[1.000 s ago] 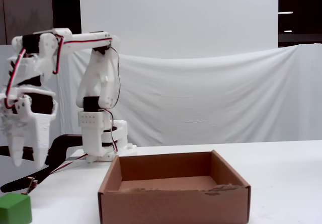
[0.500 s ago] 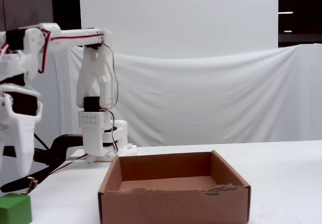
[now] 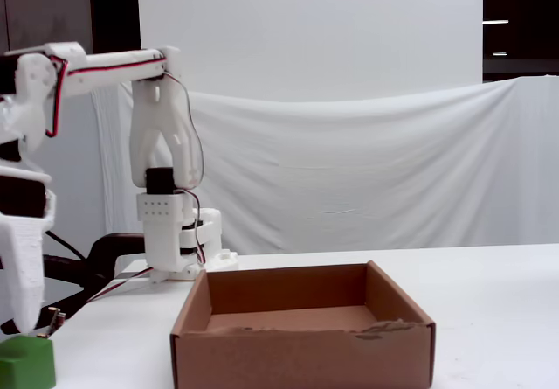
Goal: Grasp a green cube and put it in a box.
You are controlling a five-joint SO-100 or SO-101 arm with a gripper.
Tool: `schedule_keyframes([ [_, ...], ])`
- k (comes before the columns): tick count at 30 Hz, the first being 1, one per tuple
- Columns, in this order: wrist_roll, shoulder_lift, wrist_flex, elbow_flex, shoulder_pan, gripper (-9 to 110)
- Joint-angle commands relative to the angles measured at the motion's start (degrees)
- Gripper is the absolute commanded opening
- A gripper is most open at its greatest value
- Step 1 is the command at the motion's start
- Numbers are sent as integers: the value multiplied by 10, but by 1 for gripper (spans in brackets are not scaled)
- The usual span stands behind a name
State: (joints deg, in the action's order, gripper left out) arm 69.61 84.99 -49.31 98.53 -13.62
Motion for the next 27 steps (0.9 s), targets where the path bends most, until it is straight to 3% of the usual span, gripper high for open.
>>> schedule_keyframes([
  [1,-2,1,4,-39,11,31],
  [27,-2,-93,9,-77,41,30],
])
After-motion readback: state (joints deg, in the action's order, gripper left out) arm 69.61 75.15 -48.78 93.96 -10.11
